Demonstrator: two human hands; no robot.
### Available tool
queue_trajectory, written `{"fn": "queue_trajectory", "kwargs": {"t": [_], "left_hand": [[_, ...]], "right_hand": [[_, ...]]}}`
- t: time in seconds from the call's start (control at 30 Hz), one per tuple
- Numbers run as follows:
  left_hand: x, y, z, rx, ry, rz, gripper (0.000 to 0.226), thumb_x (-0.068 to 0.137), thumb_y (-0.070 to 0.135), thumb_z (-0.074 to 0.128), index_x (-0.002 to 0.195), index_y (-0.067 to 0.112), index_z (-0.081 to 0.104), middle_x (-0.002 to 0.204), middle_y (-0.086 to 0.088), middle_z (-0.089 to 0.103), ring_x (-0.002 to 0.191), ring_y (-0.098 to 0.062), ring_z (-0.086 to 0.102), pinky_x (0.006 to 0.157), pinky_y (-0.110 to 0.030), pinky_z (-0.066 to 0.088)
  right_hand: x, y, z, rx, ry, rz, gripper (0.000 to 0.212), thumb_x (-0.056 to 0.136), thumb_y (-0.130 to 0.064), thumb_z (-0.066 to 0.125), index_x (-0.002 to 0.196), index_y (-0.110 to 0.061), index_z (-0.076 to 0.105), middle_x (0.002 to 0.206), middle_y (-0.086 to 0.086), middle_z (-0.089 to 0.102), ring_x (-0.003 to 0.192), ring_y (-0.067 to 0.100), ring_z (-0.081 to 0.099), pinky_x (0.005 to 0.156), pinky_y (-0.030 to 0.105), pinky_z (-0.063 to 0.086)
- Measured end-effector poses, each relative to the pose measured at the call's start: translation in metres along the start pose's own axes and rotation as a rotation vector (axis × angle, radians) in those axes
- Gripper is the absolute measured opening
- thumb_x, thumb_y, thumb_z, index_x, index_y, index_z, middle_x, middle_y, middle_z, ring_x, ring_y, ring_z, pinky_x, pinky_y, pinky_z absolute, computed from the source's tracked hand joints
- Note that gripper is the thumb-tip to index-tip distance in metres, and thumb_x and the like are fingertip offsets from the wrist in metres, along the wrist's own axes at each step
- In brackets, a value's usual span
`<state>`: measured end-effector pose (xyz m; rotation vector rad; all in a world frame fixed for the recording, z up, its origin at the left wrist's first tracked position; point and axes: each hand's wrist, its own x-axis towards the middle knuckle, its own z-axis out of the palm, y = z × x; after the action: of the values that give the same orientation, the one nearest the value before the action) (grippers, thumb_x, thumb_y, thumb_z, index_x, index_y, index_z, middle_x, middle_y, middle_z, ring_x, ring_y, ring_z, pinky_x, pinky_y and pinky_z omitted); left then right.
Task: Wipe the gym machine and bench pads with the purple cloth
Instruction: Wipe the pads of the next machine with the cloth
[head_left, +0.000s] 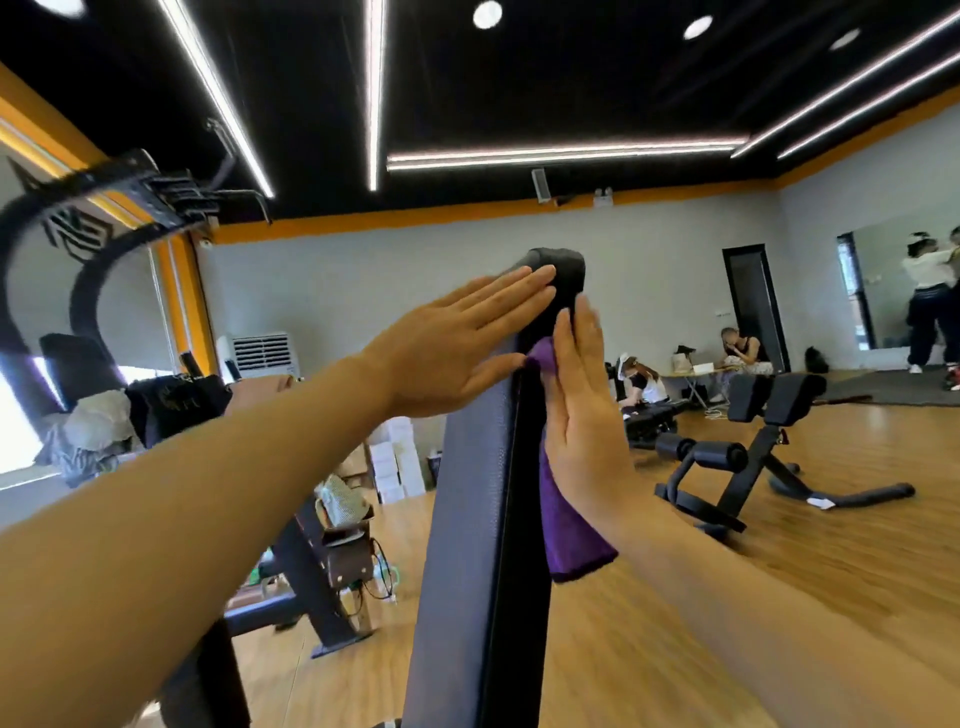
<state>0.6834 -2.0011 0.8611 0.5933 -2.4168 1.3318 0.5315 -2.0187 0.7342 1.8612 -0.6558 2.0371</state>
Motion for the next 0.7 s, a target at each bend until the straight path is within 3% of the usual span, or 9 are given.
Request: {"fn": "queue_trajectory", "kwargs": {"t": [0.07,0.13,0.27,0.37,0.57,0.7], "left_hand": [[-0.001,-0.001,-0.002,-0.039,-0.056,-0.031,0.065,0.103,0.051,0.021,0.158,0.022,0.003,0.167,0.002,0.002,0.154,-0.012,0.0,0.124,-0.026,0.001],[0.0,0.002,-0.004,-0.061,-0.073,-0.068,0.066,0.101,0.053,0.02,0.157,0.023,0.001,0.167,0.002,-0.001,0.154,-0.012,-0.001,0.125,-0.031,0.005],[-0.001,0.017,-0.011,0.029,-0.082,-0.122,0.064,0.104,0.047,0.023,0.158,0.02,0.003,0.167,0.003,-0.004,0.149,-0.006,-0.01,0.119,-0.018,-0.008],[0.0,0.032,-0.012,0.117,-0.106,-0.13,0.059,0.108,0.041,0.025,0.159,0.021,0.004,0.167,0.002,-0.007,0.15,-0.01,-0.012,0.12,-0.021,-0.008],[-0.002,0.05,-0.011,0.208,-0.119,-0.222,0.058,0.108,0.039,0.02,0.159,0.019,-0.002,0.167,0.003,-0.01,0.151,-0.009,-0.013,0.12,-0.023,-0.009],[-0.002,0.061,-0.008,0.211,-0.121,-0.277,0.058,0.11,0.036,0.02,0.159,0.018,-0.005,0.167,0.001,-0.012,0.152,-0.009,-0.013,0.119,-0.023,-0.009]], "right_hand": [[0.011,0.003,0.006,0.024,0.066,0.015,0.061,0.105,-0.042,0.022,0.152,-0.004,0.011,0.161,0.006,0.004,0.151,0.021,0.001,0.123,0.03,0.008],[-0.005,0.002,0.012,0.001,0.068,-0.039,0.059,0.106,-0.038,0.023,0.153,-0.003,0.013,0.162,0.008,0.007,0.151,0.024,0.002,0.123,0.03,0.009],[-0.075,0.008,0.006,-0.013,-0.118,-0.268,0.052,0.105,-0.018,0.034,0.153,-0.001,0.019,0.164,0.008,0.013,0.152,0.03,0.008,0.122,0.041,0.017],[-0.079,0.023,-0.009,-0.01,-0.234,-0.388,0.051,0.106,-0.018,0.034,0.153,-0.001,0.023,0.164,0.007,0.017,0.151,0.028,0.011,0.12,0.045,0.021],[-0.046,0.009,0.012,0.042,0.047,-0.125,0.056,0.102,-0.027,0.031,0.153,-0.008,0.017,0.163,0.002,0.013,0.151,0.014,0.005,0.12,0.032,0.014],[-0.097,0.004,0.02,-0.069,-0.009,-0.306,0.057,0.101,-0.018,0.035,0.154,-0.006,0.019,0.164,0.005,0.015,0.152,0.024,0.008,0.12,0.044,0.015]]}}
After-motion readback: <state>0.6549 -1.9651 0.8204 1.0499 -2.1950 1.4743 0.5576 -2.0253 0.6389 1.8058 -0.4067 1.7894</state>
